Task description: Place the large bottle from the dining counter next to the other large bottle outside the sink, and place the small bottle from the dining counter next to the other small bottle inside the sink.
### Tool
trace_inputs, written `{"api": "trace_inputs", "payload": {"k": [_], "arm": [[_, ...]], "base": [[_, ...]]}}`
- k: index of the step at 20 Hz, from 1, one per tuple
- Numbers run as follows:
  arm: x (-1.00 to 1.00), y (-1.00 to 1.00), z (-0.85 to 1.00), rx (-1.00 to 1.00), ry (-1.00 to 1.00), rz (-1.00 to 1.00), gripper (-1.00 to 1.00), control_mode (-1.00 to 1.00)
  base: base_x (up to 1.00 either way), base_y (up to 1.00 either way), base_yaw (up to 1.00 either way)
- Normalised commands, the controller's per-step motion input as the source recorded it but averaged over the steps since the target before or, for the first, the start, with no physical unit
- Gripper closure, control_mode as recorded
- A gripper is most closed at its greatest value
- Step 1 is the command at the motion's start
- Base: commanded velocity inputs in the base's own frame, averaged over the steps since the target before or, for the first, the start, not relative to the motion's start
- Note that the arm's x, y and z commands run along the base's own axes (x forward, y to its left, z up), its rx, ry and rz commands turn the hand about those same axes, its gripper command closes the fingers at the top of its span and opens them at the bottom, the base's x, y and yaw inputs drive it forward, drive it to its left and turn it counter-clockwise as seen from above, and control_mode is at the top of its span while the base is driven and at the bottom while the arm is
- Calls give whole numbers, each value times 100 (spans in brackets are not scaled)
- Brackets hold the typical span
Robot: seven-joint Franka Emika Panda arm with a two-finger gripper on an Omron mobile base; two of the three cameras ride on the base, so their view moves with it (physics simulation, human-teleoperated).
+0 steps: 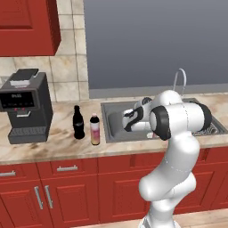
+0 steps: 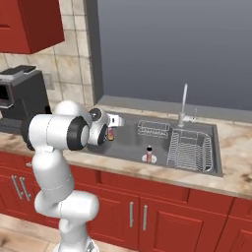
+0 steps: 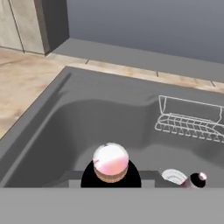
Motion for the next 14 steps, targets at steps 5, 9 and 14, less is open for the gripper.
{"api": "trace_inputs", "payload": {"k": [5,9,14], "arm": [[0,0,0,0,0,0,100,100],[0,0,0,0,0,0,100,100],[0,0,0,0,0,0,100,100]], "base": [[34,-9,0],[33,-10,0],[33,-13,0]]}}
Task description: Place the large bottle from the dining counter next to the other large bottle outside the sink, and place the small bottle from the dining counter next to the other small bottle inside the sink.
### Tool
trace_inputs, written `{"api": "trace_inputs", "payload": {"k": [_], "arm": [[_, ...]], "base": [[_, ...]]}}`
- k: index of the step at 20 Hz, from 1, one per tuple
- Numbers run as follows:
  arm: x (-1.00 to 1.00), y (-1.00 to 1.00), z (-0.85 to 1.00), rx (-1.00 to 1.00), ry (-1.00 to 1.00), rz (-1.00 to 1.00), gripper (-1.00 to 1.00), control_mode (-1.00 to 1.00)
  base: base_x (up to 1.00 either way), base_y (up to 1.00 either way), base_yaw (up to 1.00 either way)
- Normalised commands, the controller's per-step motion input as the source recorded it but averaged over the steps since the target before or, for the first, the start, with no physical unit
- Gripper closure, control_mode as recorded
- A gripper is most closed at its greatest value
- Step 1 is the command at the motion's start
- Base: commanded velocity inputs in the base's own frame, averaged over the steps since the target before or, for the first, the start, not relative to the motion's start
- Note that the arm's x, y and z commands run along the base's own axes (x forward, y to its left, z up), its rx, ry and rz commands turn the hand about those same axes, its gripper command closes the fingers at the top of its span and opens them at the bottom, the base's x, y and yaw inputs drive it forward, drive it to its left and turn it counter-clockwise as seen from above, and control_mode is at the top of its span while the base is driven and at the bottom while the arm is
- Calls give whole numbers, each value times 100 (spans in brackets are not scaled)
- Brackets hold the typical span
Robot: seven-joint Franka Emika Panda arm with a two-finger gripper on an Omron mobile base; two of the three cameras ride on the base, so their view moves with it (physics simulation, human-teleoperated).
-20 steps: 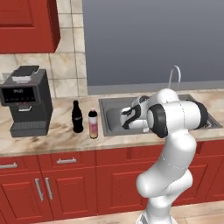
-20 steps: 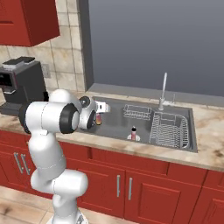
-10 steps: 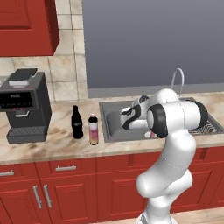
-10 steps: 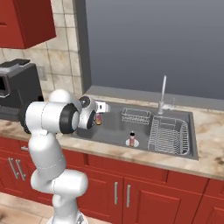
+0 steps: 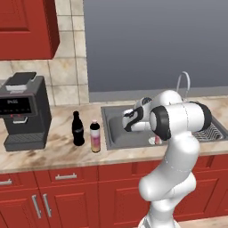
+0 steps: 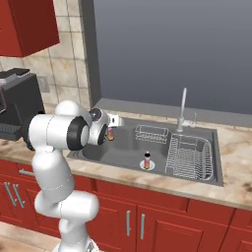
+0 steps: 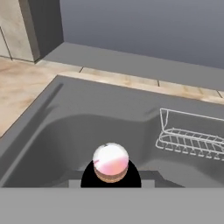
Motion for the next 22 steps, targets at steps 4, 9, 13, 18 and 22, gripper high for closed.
{"api": "trace_inputs", "payload": {"k": [4,9,13,18,22], "arm": [[0,0,0,0,0,0,100,100],[0,0,0,0,0,0,100,100],[0,0,0,0,0,0,100,100],[0,0,0,0,0,0,100,100],[0,0,0,0,0,0,100,100]], "base": [[32,-11,0],[31,-12,0],[31,-12,0],[21,-7,0],[0,0,0]]}}
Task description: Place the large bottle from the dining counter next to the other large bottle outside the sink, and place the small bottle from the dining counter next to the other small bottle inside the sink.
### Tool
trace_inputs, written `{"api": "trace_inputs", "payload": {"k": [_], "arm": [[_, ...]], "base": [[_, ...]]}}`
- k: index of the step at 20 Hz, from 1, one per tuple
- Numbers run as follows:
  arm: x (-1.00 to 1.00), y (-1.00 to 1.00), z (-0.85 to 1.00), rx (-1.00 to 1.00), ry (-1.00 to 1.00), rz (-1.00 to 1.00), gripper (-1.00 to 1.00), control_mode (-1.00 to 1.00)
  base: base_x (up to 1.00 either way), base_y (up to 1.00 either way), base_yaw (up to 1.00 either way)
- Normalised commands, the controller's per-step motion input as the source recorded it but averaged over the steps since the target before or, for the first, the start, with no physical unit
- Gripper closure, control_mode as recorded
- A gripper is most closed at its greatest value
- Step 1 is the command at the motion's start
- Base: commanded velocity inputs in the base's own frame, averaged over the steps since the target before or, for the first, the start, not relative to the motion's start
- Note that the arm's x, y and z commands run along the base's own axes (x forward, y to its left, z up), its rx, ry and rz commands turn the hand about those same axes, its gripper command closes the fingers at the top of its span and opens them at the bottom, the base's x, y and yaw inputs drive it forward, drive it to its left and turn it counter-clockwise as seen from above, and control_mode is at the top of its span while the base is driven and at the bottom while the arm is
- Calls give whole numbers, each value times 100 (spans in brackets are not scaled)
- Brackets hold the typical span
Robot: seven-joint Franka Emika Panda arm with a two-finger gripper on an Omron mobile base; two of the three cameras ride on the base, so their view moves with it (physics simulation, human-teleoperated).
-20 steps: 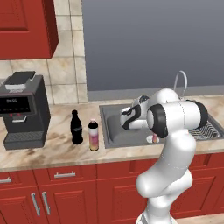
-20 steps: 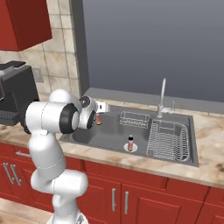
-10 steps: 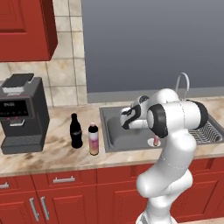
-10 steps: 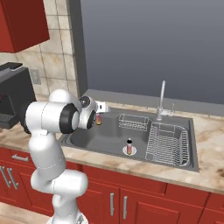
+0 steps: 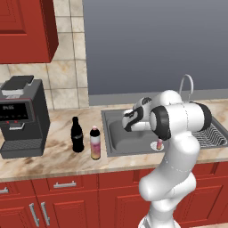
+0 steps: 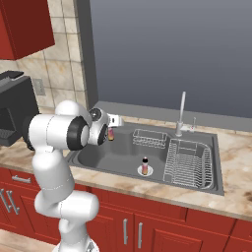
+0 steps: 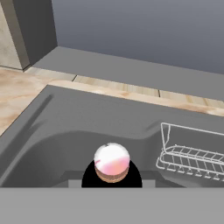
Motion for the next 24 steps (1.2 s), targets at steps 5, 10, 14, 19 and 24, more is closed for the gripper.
{"api": "trace_inputs", "payload": {"k": [5,10,14,19,24], "arm": [[0,0,0,0,0,0,100,100],[0,-1,0,1,0,0,100,-100],[-2,-12,0,3,0,1,100,-100],[0,-23,-1,4,0,1,100,-100],[0,-34,-11,0,0,0,100,-100]], "base": [[0,0,0],[0,0,0],[0,0,0],[0,0,0],[0,0,0]]}}
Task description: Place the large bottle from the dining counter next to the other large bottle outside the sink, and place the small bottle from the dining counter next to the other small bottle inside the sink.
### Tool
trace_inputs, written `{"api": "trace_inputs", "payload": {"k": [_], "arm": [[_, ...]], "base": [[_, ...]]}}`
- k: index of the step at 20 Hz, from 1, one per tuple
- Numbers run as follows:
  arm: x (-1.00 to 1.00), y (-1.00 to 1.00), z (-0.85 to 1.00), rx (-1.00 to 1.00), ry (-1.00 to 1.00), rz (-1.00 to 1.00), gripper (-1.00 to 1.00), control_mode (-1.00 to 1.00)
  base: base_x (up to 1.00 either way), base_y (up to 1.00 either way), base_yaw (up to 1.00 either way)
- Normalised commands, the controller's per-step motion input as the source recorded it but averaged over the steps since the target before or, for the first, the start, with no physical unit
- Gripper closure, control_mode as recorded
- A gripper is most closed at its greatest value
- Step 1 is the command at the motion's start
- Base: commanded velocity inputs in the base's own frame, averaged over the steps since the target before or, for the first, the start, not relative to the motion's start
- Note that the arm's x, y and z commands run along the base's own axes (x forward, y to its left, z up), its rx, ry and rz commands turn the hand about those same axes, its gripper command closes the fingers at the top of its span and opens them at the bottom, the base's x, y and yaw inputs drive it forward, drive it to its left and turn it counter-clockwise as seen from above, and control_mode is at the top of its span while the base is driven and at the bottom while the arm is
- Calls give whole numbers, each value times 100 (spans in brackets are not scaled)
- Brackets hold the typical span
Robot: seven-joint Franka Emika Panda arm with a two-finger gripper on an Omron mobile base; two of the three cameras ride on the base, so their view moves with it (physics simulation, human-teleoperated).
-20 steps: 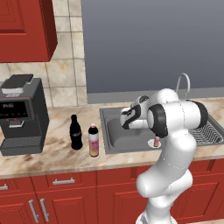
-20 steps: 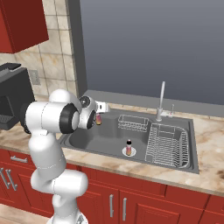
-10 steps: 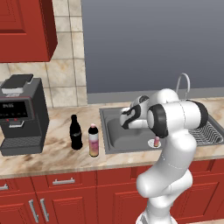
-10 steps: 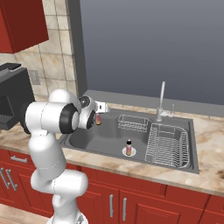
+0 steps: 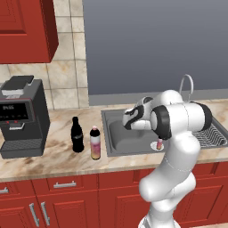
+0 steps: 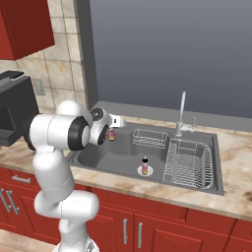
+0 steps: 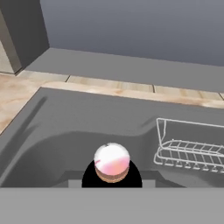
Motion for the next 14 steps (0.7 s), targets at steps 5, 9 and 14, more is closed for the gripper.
{"api": "trace_inputs", "payload": {"k": [5,9,14], "arm": [[0,-35,-25,0,0,0,100,-100],[0,-37,-25,0,0,0,100,-100],[0,-39,-16,0,0,2,100,-100]], "base": [[0,0,0],[0,0,0],[0,0,0]]}}
